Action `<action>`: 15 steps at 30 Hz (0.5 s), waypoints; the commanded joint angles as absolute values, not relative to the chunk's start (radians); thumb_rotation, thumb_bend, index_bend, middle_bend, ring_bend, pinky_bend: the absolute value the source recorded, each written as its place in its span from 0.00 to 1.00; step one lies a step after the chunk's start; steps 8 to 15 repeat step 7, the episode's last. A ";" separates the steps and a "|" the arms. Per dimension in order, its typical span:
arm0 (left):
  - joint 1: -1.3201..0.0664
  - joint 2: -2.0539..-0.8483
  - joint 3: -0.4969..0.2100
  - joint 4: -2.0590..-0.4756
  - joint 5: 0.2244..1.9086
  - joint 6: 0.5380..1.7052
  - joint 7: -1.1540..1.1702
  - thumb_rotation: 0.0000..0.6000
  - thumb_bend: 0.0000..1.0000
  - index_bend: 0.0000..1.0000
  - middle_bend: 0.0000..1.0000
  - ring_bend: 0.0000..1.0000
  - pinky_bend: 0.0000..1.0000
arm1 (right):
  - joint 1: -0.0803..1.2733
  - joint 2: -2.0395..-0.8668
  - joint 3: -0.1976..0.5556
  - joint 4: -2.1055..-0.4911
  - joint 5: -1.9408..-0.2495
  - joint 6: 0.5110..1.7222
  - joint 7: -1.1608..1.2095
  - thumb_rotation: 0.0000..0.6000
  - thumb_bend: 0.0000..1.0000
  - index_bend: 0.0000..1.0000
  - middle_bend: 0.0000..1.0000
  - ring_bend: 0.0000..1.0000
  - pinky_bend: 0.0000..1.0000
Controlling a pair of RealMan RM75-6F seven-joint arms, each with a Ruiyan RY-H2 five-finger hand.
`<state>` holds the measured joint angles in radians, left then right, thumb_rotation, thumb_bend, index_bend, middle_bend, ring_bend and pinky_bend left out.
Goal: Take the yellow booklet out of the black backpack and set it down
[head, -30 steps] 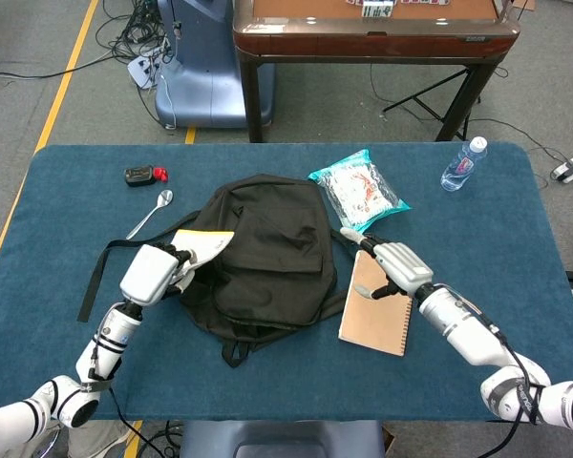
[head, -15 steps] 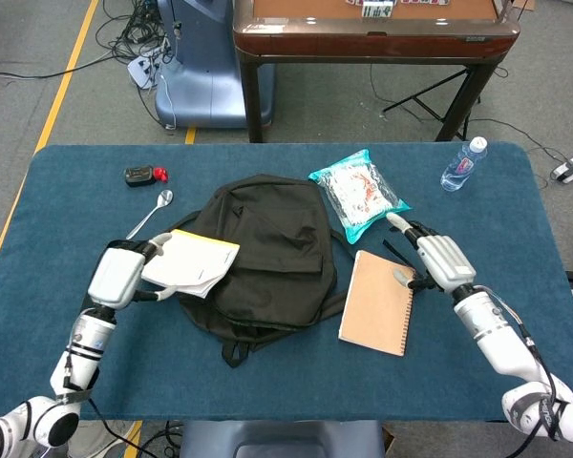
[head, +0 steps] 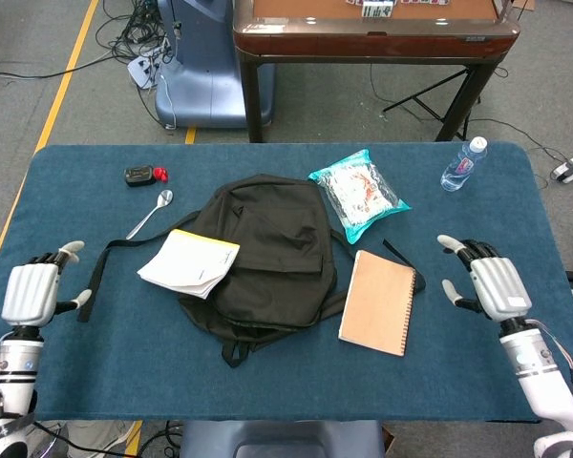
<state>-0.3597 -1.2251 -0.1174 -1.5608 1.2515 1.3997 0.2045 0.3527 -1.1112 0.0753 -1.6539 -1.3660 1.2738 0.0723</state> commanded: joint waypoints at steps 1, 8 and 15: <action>-0.317 -1.209 -0.093 -1.584 1.267 1.443 0.224 1.00 0.14 0.30 0.40 0.40 0.42 | 0.285 -1.102 0.044 -1.669 -1.392 1.350 0.050 1.00 0.39 0.19 0.31 0.20 0.20; -0.259 -1.198 -0.063 -1.617 1.308 1.502 0.241 1.00 0.14 0.31 0.40 0.40 0.40 | 0.196 -1.096 0.015 -1.681 -1.407 1.443 0.047 1.00 0.39 0.23 0.32 0.21 0.21; -0.259 -1.198 -0.063 -1.617 1.308 1.502 0.241 1.00 0.14 0.31 0.40 0.40 0.40 | 0.196 -1.096 0.015 -1.681 -1.407 1.443 0.047 1.00 0.39 0.23 0.32 0.21 0.21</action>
